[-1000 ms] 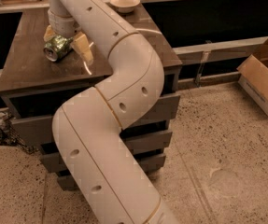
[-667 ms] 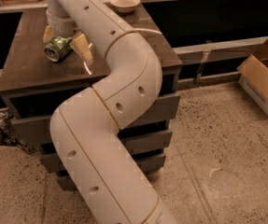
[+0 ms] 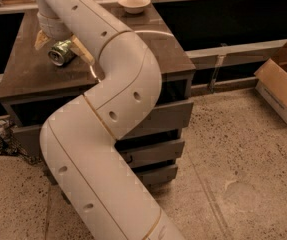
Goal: Place green can upright
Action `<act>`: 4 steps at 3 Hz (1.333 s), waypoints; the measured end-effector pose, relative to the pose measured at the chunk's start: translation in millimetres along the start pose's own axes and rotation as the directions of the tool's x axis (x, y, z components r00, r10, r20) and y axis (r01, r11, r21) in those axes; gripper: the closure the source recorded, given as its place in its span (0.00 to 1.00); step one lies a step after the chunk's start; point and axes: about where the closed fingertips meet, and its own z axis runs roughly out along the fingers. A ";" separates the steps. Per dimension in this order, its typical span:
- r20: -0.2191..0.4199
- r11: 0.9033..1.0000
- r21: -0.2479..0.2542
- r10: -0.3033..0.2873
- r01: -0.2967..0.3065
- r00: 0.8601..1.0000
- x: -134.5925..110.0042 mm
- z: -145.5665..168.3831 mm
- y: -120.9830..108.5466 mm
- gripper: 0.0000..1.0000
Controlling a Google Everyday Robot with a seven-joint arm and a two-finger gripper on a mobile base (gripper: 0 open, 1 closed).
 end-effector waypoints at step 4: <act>-0.043 0.992 0.009 -0.124 0.125 0.991 19.0 -24.5 25.1 0.00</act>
Offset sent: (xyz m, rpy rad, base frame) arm 0.1504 0.0027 0.1359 -0.2046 0.2160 0.3114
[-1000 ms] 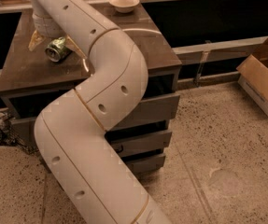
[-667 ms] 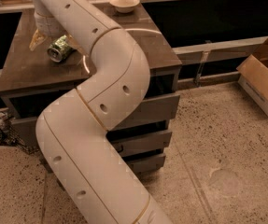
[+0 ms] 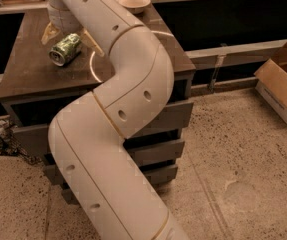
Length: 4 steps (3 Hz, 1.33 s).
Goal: Place green can upright
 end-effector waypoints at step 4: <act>-0.066 0.988 0.005 0.156 -0.156 0.985 16.0 15.3 -13.0 0.02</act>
Offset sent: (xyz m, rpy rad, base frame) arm 0.2143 0.0477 0.1254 -0.0599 0.0535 -0.1845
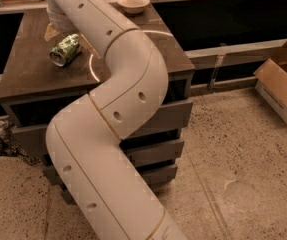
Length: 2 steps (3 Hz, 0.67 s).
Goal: Place green can upright
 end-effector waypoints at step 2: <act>0.001 0.999 -0.007 -0.036 0.036 0.999 -8.7 1.7 -10.8 0.46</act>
Offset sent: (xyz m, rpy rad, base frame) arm 0.1865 0.0647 0.1255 -0.0665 0.0888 0.0553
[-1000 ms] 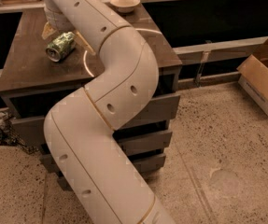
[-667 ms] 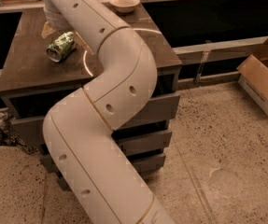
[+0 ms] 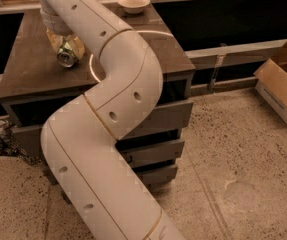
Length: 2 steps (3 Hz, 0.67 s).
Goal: Place green can upright
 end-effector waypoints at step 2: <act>0.116 0.998 0.032 -0.051 0.048 0.992 -28.9 11.8 -11.0 0.99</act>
Offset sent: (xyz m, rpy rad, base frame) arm 0.1425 0.0732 0.1010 0.0237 0.2450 0.1337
